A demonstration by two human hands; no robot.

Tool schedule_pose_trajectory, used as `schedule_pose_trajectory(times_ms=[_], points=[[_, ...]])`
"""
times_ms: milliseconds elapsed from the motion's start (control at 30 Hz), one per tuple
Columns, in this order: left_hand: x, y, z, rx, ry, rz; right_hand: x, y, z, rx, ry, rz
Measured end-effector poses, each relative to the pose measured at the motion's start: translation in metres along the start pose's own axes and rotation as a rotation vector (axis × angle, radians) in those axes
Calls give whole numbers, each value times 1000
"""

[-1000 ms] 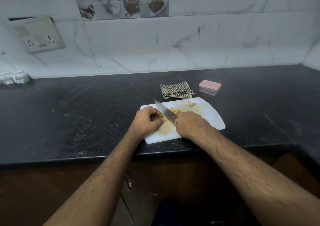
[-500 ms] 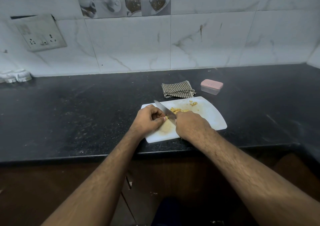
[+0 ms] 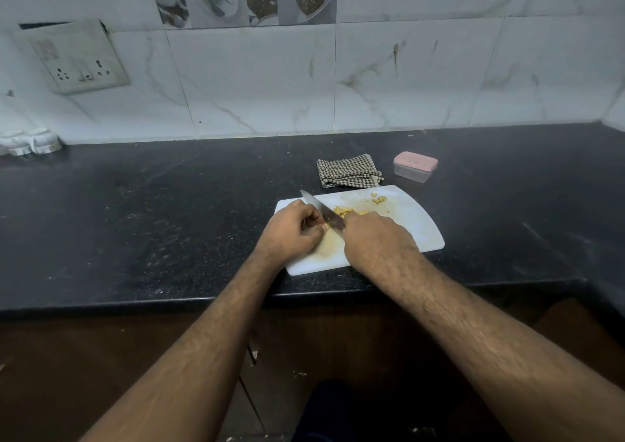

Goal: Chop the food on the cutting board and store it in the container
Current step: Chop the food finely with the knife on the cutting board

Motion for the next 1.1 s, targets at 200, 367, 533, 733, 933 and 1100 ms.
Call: schedule_pose_trajectory(times_ms=[200, 367, 533, 733, 933, 1100], points=[[-2, 0, 0, 2, -39, -19, 0, 3, 1, 41, 8, -17], [-3, 0, 0, -2, -49, -19, 1, 2, 1, 76, 22, -25], [-1, -1, -1, -11, -41, -14, 3, -7, 7, 141, 116, -20], [3, -3, -1, -1, -19, 2, 6, -13, -1, 174, 94, 2], [3, -1, 0, -5, 36, 40, 4, 0, -19, 57, 18, 9], [2, 0, 2, -10, 48, 62, -6, 0, -16, 79, -37, 7]])
Point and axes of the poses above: each hand's wrist, its own y-axis away from the middle knuckle, its own z-axis out of the back of the hand, x = y × z, the point moved 3 cm from there along -y, towards the middle knuckle, and after that the axes turned 2 degrees about -x, right-handed, at the moved point
